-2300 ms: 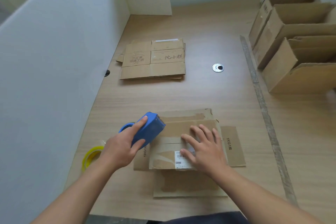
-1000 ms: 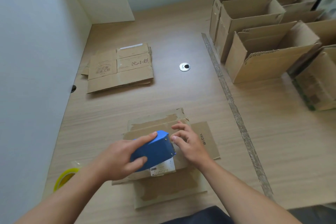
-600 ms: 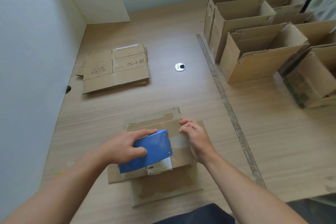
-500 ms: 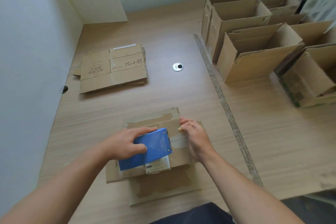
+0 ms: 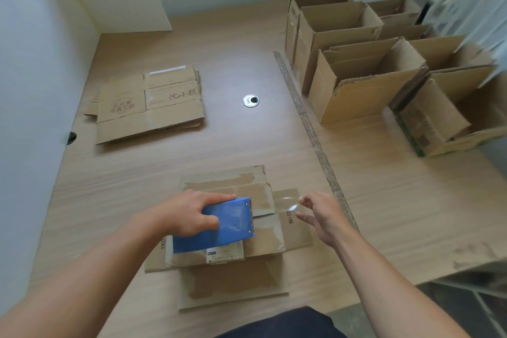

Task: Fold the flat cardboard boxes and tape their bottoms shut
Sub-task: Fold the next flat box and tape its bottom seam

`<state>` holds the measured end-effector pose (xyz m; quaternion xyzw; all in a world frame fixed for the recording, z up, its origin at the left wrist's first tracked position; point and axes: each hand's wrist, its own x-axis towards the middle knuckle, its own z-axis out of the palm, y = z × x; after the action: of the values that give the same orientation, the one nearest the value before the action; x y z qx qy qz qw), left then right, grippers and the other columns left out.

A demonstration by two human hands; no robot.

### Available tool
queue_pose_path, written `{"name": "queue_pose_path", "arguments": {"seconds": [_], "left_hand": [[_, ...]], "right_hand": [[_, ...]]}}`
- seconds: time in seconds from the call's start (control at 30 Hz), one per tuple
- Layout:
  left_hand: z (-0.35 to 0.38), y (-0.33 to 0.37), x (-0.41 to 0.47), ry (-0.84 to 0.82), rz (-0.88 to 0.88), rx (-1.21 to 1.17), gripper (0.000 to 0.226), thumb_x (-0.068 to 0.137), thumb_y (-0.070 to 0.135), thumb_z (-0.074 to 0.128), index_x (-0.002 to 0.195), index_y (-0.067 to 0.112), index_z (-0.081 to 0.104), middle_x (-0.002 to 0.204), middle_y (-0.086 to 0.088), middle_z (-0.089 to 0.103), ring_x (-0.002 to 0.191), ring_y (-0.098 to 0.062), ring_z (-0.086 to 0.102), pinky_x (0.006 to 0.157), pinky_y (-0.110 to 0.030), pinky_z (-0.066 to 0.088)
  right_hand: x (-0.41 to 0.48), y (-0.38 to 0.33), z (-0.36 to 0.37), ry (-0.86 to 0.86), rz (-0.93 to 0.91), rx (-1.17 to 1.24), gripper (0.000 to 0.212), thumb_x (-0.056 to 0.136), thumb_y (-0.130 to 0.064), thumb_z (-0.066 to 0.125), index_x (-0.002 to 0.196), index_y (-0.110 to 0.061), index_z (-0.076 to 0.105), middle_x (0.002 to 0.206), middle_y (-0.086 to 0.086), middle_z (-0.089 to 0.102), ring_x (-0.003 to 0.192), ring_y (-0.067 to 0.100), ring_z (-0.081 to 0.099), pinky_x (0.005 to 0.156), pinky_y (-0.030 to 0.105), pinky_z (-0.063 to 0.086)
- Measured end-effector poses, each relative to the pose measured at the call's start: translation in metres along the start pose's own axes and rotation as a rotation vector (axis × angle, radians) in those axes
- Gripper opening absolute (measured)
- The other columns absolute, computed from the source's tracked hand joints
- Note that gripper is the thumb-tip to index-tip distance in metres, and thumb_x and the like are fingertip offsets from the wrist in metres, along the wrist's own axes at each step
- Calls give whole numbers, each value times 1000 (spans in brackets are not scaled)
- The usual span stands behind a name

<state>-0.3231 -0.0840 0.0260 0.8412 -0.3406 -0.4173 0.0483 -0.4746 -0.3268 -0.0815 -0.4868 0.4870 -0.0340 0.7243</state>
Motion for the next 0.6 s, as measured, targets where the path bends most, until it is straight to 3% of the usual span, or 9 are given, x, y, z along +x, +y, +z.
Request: {"name": "queue_pose_path", "arguments": {"seconds": [0.17,0.4,0.47,0.53,0.6], "left_hand": [[-6,3,5,-10,-24,-10,73,68,46,44,139,62,36,125,12,58,101,-12,56,86,-30,48],[-10,8,5,-40,-50,-10,75,67,46,43,140,61,36,127,10,56,104,-15,56,93,-38,49],[-11,10,6,-42,-58,5,75,67,46,42,140,61,35,126,9,56,104,-16,55,93,-38,48],[-11,12,6,-47,-59,10,75,67,47,42,140,61,35,126,9,57,103,-15,56,93,-37,49],[-11,13,7,-46,-58,15,76,66,47,42,140,61,35,126,9,57,102,-15,56,92,-36,49]], "right_hand": [[3,16,-2,-113,148,-208,16,97,-28,62,92,-13,58,92,5,54,88,16,56,69,38,56],[7,39,17,-94,151,-377,24,96,-36,63,82,-19,54,80,2,56,73,17,54,69,32,50],[6,41,22,-82,133,-450,25,93,-41,63,83,-20,57,82,3,60,75,19,54,67,32,50],[5,40,26,-74,91,-588,27,94,-45,61,88,-19,63,89,4,64,82,24,57,77,37,53],[4,38,29,-55,17,-791,34,96,-47,55,105,-17,68,109,8,68,100,27,62,88,35,50]]}}
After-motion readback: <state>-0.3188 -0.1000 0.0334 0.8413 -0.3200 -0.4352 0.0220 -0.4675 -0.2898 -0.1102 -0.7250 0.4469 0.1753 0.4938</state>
